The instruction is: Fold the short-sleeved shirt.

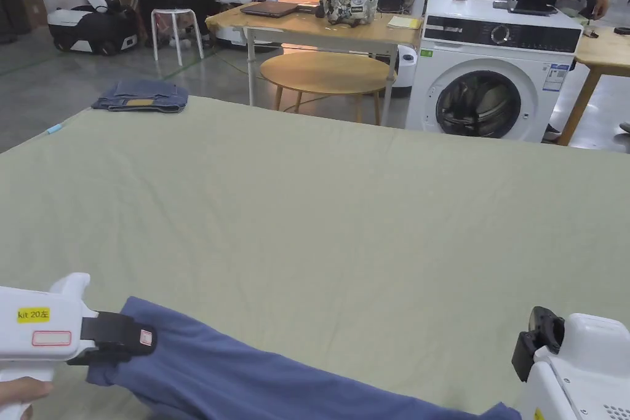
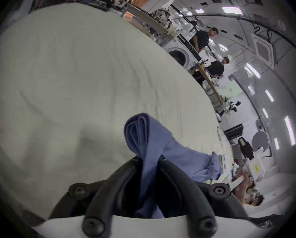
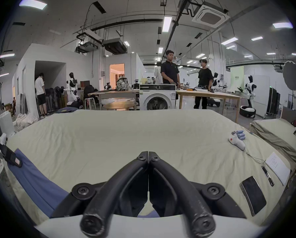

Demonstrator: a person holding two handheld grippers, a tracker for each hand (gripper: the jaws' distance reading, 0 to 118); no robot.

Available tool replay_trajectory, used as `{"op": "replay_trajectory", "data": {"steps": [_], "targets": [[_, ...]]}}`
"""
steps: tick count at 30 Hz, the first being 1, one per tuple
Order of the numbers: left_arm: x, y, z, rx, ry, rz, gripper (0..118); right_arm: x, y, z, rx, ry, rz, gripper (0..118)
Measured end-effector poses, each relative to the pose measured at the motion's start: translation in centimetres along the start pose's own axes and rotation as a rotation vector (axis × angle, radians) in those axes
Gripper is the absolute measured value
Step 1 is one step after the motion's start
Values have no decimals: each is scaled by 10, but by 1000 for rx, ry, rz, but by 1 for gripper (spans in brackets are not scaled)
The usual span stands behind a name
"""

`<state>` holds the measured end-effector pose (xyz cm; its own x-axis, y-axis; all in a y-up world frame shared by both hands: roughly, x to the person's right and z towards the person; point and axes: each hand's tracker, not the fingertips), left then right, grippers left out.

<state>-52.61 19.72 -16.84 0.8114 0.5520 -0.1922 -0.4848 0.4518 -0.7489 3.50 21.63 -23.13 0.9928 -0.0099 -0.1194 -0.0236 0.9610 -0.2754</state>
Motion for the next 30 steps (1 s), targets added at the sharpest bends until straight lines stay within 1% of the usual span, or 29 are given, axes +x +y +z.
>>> {"op": "replay_trajectory", "data": {"steps": [2, 5, 8, 9, 14, 16, 22, 25, 26, 28, 30], "targets": [[2, 3, 8, 0, 54, -29, 3, 0, 0, 0, -1, 2, -1, 0], [18, -4, 14, -13, 48, -21, 3, 2, 2, -1, -5, 7, -5, 0], [41, -13, 18, -25, 39, -49, 3, 2, 2, 0, -5, 8, 0, 0], [51, -17, 17, -35, -55, -24, 3, 2, 2, 0, -5, 10, 1, 0], [85, -24, 5, -46, -274, 26, 3, 3, 2, 0, -8, 15, 6, 0], [100, -28, -9, -76, -332, 39, 3, 3, 2, 0, -12, 15, 7, 0], [152, -48, -75, -174, -292, 4, 3, 5, 0, 1, -21, 15, 0, 0], [174, -64, -113, -242, -184, -30, 3, 7, -2, 3, -28, 10, -1, 0], [177, -68, -125, -262, -178, -37, 3, 8, -3, 3, -30, 8, -3, 0], [186, -79, -149, -307, -112, -48, 3, 10, -4, 4, -35, 4, -3, 0], [194, -89, -167, -330, -47, -85, 3, 12, -6, 4, -39, 0, -3, 0]]}}
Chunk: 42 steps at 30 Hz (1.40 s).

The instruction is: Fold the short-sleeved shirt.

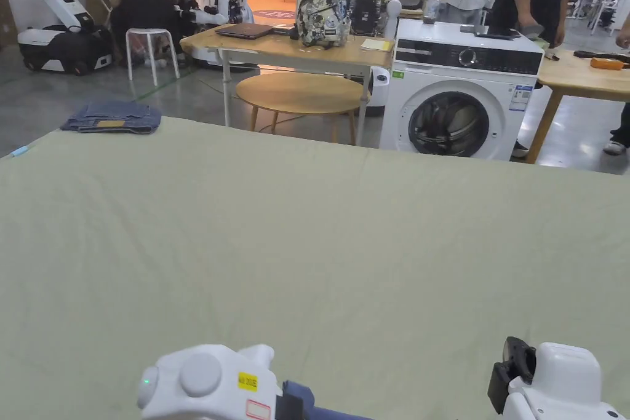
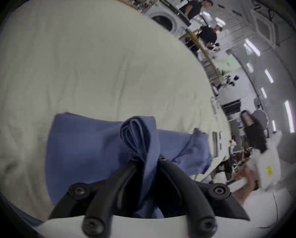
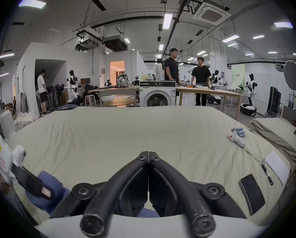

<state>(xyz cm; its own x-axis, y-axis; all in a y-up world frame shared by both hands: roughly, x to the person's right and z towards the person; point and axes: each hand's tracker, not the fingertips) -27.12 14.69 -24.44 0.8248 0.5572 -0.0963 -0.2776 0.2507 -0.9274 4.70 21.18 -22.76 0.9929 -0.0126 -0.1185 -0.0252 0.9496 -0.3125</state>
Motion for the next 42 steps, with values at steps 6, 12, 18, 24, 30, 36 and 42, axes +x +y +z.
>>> {"op": "replay_trajectory", "data": {"steps": [6, 12, 18, 24, 30, 36, 42], "targets": [[3, -6, -26, -5, 66, -7, 8, 3, -4, 0, -12, -3, -6, 0], [11, -4, 4, -33, -69, -25, 46, 4, -7, 2, -21, 5, -6, 0], [8, -2, 57, 97, -179, -61, 35, 6, -9, 4, -25, 12, -15, 0], [-2, -6, 46, 112, -103, -74, 1, 7, -13, 5, -34, 13, -25, 0], [-18, -14, -6, 40, -229, -4, 0, 8, -18, 5, -47, 13, -27, 0], [-12, -18, -35, 101, -340, 71, 0, 11, -22, 4, -58, 9, -22, 0], [-13, -19, -71, 44, -285, 81, 0, 13, -24, 3, -68, 3, -24, 0]]}}
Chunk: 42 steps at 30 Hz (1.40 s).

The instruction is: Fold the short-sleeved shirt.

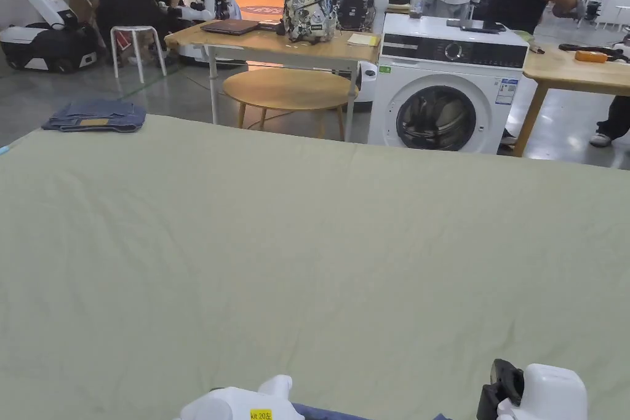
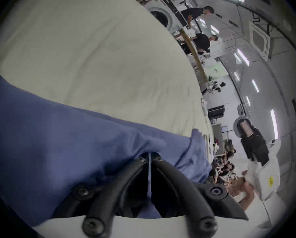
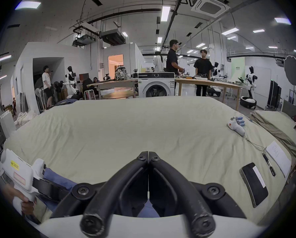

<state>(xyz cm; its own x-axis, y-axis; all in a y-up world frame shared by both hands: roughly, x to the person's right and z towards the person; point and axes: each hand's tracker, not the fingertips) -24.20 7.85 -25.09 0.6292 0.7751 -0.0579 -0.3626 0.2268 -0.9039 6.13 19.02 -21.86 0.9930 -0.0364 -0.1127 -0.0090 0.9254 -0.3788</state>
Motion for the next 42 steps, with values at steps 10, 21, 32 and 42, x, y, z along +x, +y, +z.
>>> {"op": "replay_trajectory", "data": {"steps": [10, 21, 32, 42], "targets": [[9, 14, 28, -1, 77, -127, 0, 1, -2, 2, -10, 0, 11, 0], [-50, 35, 176, 152, 151, -117, 15, -7, 2, 3, 43, 21, 10, 0], [-113, 26, 150, 43, -100, 41, 83, -19, 6, 3, 62, 48, 12, 0], [-128, 17, 123, 49, -154, 130, 6, -18, 5, 6, 57, 39, 15, 0]]}}
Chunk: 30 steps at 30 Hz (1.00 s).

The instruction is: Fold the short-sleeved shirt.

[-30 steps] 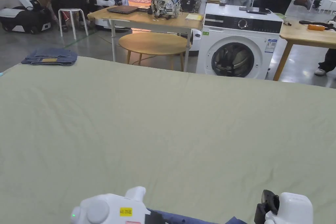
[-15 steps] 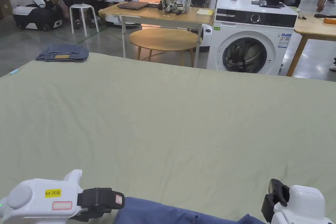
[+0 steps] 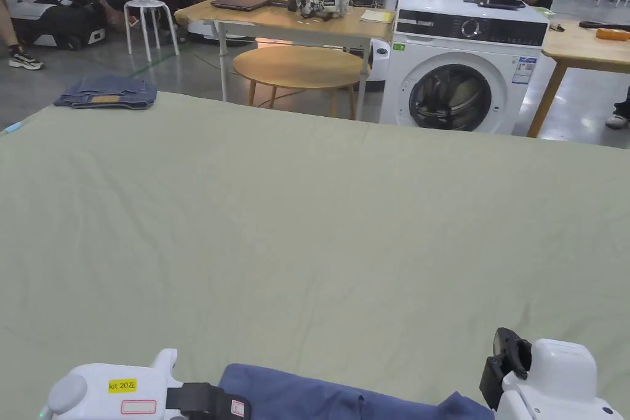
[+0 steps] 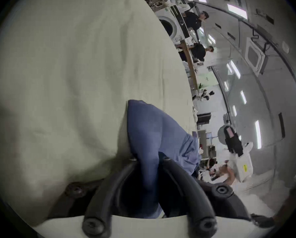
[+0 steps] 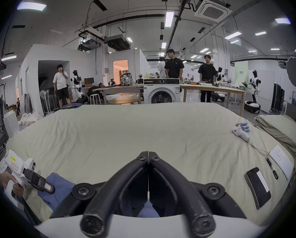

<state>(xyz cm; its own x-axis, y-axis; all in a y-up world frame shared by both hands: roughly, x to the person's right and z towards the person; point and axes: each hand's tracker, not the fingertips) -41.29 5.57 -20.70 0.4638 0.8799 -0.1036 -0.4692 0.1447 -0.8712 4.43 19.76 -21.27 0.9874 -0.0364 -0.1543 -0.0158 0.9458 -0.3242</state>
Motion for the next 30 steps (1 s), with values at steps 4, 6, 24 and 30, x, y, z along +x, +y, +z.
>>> {"op": "replay_trajectory", "data": {"steps": [4, 6, 24, 30], "targets": [[23, -4, 10, 21, 30, -66, 4, 4, 0, 0, -4, -6, 5, 0], [28, 0, 21, 47, 23, -90, 4, 6, 0, 0, -4, -9, 4, 0], [135, 16, 135, 208, 424, -331, 3, 0, 5, -1, 4, 15, -5, 0], [184, -6, 96, 157, 453, -411, 3, -1, 4, -1, 0, 22, -8, 0]]}}
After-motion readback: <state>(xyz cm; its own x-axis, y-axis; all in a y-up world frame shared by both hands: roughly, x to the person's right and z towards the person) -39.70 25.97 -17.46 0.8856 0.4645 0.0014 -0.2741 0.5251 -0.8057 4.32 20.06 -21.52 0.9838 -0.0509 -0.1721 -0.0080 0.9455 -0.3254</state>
